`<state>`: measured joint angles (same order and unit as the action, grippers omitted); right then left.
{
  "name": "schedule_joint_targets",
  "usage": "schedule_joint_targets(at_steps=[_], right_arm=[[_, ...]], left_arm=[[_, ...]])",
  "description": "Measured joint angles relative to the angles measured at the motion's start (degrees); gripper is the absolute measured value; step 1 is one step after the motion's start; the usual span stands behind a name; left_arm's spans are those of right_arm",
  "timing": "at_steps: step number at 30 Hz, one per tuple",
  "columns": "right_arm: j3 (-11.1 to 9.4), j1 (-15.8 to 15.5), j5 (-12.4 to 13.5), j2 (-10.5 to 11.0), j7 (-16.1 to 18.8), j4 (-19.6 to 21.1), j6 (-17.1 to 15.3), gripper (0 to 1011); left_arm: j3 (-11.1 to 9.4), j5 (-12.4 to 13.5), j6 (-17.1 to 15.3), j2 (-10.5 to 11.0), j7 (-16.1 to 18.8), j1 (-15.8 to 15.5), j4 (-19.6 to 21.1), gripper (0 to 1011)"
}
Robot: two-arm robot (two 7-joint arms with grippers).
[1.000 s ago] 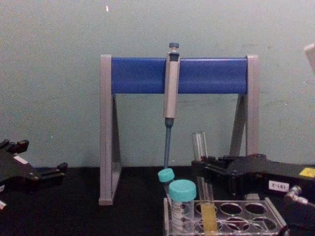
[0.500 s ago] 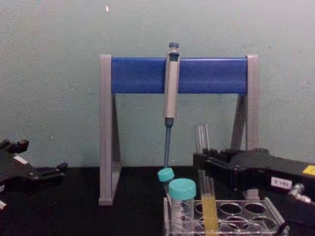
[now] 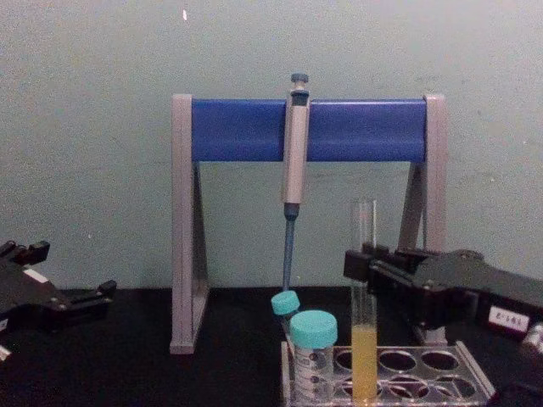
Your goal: Pick up the test tube from the test tube rack, shake it, then place it back into the test tube rack.
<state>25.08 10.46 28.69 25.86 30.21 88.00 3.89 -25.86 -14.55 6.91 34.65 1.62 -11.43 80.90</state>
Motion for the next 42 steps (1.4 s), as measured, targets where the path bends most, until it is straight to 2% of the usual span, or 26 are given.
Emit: schedule_joint_targets(at_steps=[7,18,25,32,42], right_arm=[[-1.3,-0.8,-0.1,0.4,-0.4,2.2,1.4,229],[-3.4,-0.7,0.4,1.0,-1.2,6.5,1.6,229],[-3.8,1.3,-0.5,0.3,-2.2,5.9,1.6,228],[-3.7,3.6,-1.4,-1.2,-3.2,3.3,0.7,229],[-4.4,4.1,-2.2,-1.6,-4.2,2.2,0.3,229]], left_arm=[[0.0,0.0,0.0,0.0,0.0,0.0,0.0,1001],[0.0,0.0,0.0,0.0,0.0,0.0,0.0,1001],[0.0,0.0,0.0,0.0,0.0,0.0,0.0,1001],[0.0,0.0,0.0,0.0,0.0,0.0,0.0,1001],[0.0,0.0,0.0,0.0,0.0,0.0,0.0,1001]])
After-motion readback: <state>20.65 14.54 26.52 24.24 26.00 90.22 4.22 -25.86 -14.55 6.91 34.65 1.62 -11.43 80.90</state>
